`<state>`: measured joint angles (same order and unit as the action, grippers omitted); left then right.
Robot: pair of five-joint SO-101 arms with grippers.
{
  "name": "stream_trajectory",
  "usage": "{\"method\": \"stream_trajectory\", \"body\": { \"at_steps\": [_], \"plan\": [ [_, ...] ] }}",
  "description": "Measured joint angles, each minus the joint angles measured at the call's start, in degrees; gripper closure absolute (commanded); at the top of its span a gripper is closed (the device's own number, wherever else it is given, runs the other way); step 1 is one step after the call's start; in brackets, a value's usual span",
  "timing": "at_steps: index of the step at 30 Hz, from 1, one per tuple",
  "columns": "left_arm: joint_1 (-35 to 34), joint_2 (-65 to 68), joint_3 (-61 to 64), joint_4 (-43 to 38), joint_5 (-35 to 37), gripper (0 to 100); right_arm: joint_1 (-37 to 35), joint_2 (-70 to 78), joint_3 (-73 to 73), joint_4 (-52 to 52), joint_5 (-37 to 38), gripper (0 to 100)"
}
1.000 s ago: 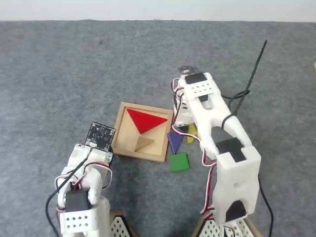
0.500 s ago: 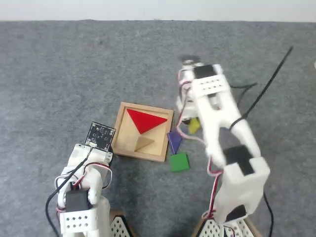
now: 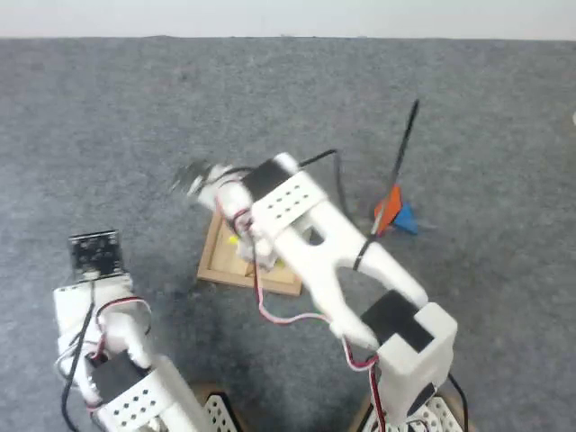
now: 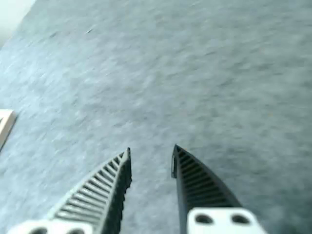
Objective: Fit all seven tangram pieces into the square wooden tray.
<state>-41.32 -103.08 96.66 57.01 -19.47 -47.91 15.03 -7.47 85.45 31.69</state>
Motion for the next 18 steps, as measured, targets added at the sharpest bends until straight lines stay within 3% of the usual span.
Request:
{"method": "stream_trajectory", "body": {
  "at_steps": [9, 18],
  "plan": [
    [-3.87, 0.00, 0.00, 1.14, 0.00, 87, -2.46, 1.93, -0.79, -2.37, 24.79, 99.1],
    [-1.41, 0.00, 0.00, 1.49, 0.00, 87, -0.18, 15.38, -14.42, -1.67, 35.08, 99.1]
  ]
}}
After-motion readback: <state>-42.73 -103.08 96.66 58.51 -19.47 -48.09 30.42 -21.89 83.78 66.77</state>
